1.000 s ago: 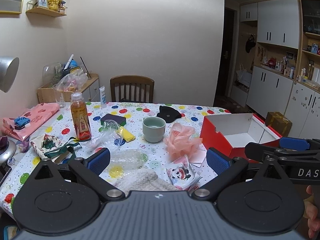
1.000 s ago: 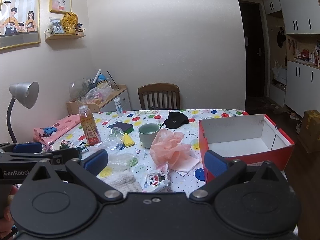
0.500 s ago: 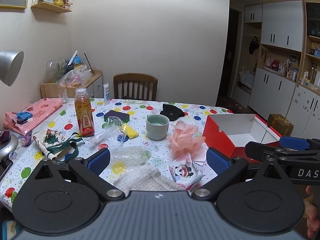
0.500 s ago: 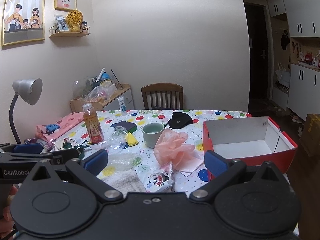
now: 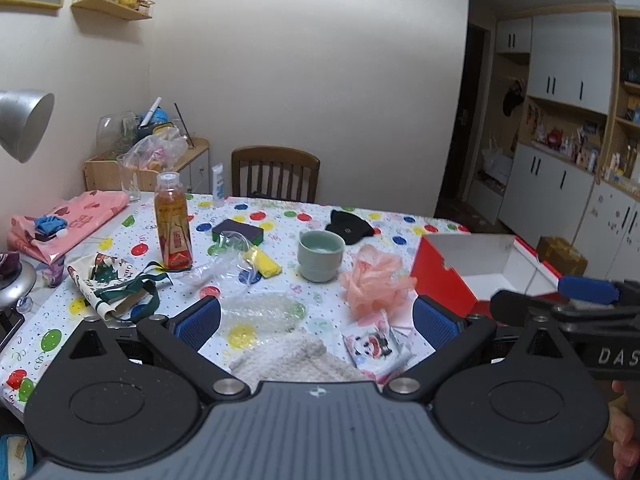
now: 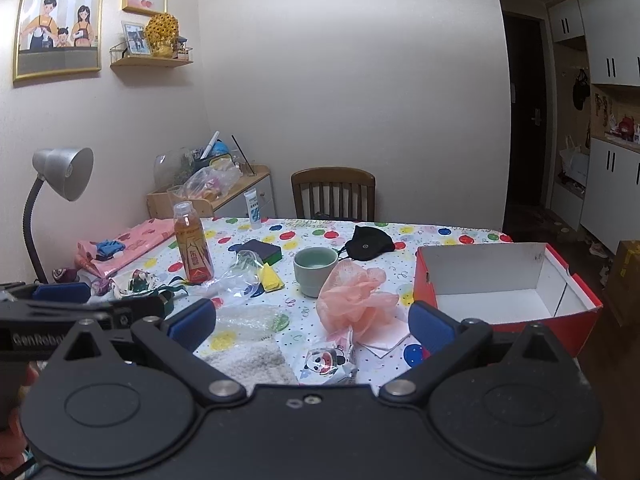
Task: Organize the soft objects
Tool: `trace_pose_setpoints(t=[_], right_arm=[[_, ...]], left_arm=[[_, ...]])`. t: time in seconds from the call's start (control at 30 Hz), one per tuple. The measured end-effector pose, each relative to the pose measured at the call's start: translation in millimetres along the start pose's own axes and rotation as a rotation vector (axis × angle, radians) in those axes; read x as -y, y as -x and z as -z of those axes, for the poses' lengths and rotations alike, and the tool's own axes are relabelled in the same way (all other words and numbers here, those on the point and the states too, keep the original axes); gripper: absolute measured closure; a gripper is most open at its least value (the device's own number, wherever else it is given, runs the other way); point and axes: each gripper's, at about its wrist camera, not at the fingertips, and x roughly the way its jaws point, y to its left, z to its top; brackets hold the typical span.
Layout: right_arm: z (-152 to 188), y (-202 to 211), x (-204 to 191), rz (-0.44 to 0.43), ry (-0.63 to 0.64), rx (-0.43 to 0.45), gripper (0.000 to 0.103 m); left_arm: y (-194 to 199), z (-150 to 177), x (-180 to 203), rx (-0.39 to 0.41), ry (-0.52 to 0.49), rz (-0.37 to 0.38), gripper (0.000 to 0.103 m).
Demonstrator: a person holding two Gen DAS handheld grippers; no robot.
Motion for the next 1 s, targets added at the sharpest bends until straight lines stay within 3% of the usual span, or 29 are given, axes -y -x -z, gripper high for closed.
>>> trace_pose_setpoints(t=[0.4,0.67,1.0], right_arm=[[-4,-31,-12,-0.01,-0.02,-0.033,0.003],[-5,-65,-19,-0.014,-0.035,-0.115,0.003],[-7,-119,-14,0.078,-0.078,-0.18,0.005]], left_arm=[[-27,-12,-49,0.008,0.047,-0.096,0.0],[-62,-20,-107,-0.005,0.095,-0.185,0.0],[-117,-26,-179,-0.051,0.108,-0.29,0.0]])
